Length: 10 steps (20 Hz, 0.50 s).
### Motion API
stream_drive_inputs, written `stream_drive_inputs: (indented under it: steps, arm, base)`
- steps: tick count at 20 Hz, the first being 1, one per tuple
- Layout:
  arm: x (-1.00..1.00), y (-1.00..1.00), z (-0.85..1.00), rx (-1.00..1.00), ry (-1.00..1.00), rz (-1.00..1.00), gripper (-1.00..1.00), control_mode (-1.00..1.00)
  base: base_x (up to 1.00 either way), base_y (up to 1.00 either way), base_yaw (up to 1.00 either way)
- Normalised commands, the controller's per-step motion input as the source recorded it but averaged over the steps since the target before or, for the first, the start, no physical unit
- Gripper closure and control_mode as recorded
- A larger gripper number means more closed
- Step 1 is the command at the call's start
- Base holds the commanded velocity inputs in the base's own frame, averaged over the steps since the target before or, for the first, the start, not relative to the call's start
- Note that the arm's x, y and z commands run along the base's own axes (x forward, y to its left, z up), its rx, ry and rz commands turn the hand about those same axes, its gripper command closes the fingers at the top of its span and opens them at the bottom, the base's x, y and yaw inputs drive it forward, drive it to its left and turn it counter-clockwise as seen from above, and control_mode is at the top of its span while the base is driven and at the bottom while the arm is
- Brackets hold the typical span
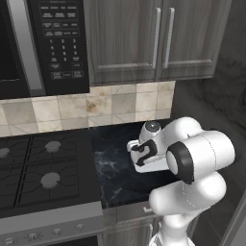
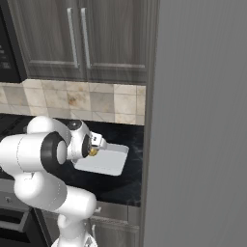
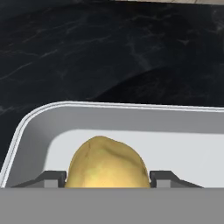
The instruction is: Take the eggplant and potato out of the freezer and place them in the tupperware container on the counter. Then put the tupperware containing the vegetables back in the freezer.
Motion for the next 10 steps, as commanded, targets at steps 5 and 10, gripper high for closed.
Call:
stream_drive_inputs:
  steps: [5,10]
  arm:
    - [-0.3,0.0,0.0,0.0,-0.05,0.0,-1.0,-1.0]
    - [-0.38,0.0,0.21,0.0,-0.13,0.0,-1.0,-1.0]
  base:
    - [0.0,0.0,0.0]
    - [0.0,0.0,0.0]
